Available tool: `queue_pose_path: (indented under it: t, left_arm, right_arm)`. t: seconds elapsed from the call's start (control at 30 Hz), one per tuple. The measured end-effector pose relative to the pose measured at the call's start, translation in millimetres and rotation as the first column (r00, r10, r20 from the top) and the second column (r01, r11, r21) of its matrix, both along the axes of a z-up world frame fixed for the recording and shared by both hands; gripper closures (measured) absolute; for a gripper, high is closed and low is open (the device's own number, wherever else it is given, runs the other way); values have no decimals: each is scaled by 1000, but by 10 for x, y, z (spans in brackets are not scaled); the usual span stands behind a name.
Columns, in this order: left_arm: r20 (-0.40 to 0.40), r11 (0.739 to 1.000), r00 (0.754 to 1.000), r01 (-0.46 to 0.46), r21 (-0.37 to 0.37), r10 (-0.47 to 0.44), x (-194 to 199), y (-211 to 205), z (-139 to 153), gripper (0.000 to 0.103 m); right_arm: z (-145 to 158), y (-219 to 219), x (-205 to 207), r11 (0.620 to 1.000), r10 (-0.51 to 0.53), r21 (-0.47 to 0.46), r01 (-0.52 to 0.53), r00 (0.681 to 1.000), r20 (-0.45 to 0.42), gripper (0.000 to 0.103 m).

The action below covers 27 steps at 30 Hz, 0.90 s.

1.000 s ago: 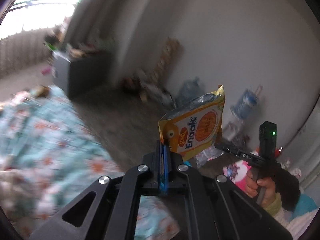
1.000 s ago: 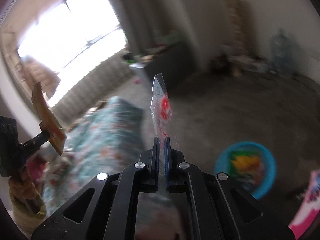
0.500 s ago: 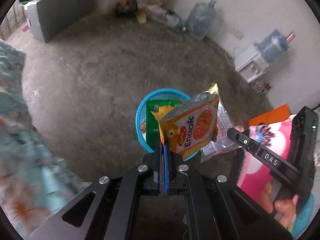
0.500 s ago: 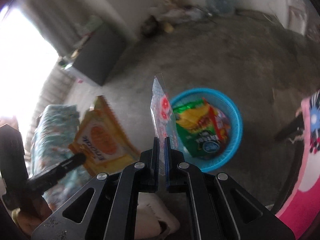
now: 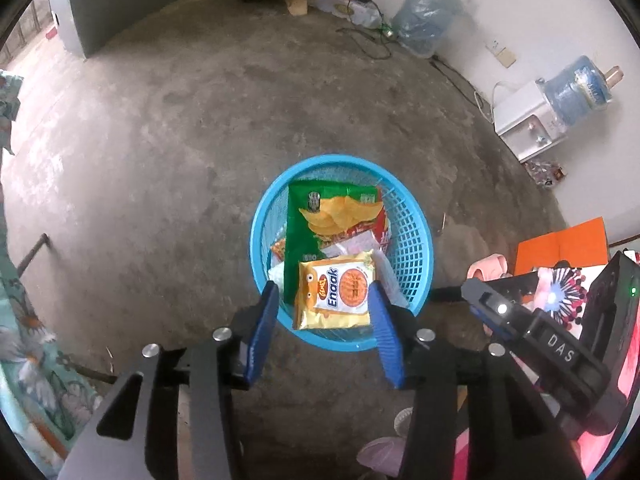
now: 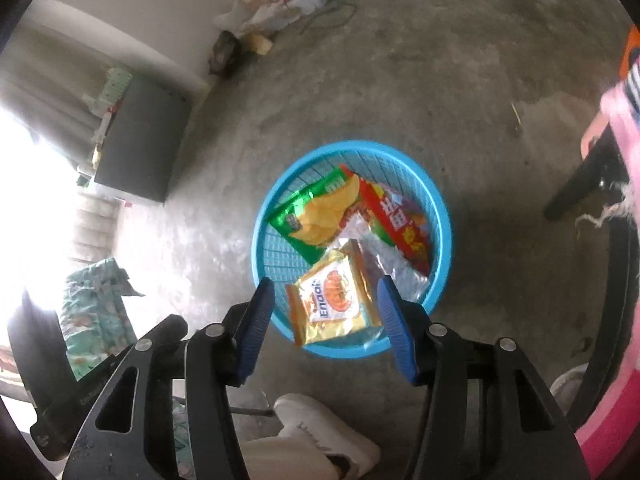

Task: Collect trash
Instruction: 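Move both open tools back over the bed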

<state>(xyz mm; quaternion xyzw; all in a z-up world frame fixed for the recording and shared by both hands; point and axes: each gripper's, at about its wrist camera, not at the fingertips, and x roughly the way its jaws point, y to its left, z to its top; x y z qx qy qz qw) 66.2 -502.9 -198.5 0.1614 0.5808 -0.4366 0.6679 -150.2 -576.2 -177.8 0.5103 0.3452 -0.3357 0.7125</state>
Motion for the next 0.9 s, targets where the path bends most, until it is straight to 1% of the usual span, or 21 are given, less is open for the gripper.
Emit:
queue_pose_path:
  t: [0.1,0.23,0.37,0.43,0.53,0.63,0.7,0.77,0.83,0.87,0.9]
  left_arm:
    - [11,999,1000,-12,-30,12,37,67,132,53]
    - [35,996,999,-18,-85,21,31,267,499,43]
    - [82,988,997,-4,-153,17,-8,618,997,32]
    - [116,983,993,4,-185,18,-22,830,1248,29]
    - [188,972,981,10,-237,36,-29,1252,1656,23]
    - [278,956,959,28,-292,57,-29,1783,2038,17]
    - [354,943,931,36,-331,89,-28,2231,2266,12]
    - [407,933,904,22,-359,135,-17,2635,2394,10]
    - [444,924,873,-17,-383,200,10,3110,2473,9]
    - [455,921,862,-35,-388,225,25,3277,2481,9]
    - [471,918,844,-62,-391,257,39,3476,2481,8]
  right_arm:
    - [57,37,82,999,38,-26,-38,999,13,47]
    - [194,139,218,993,110,-55,-108,993,41,38]
    - [384,273,349,977,196,-101,-187,976,91,31]
    - [520,364,417,965,242,-135,-227,963,115,26]
    - [685,511,522,940,315,-186,-288,939,139,23]
    - [839,696,627,910,386,-224,-349,910,151,19]
    - [954,854,705,882,441,-254,-396,885,148,19]
    - [1031,978,760,861,480,-271,-431,865,149,19]
    - [1106,1132,842,840,519,-277,-466,840,161,19]
    - [1127,1187,881,831,535,-278,-481,828,167,19]
    - [1165,1263,930,822,552,-278,-497,816,173,19]
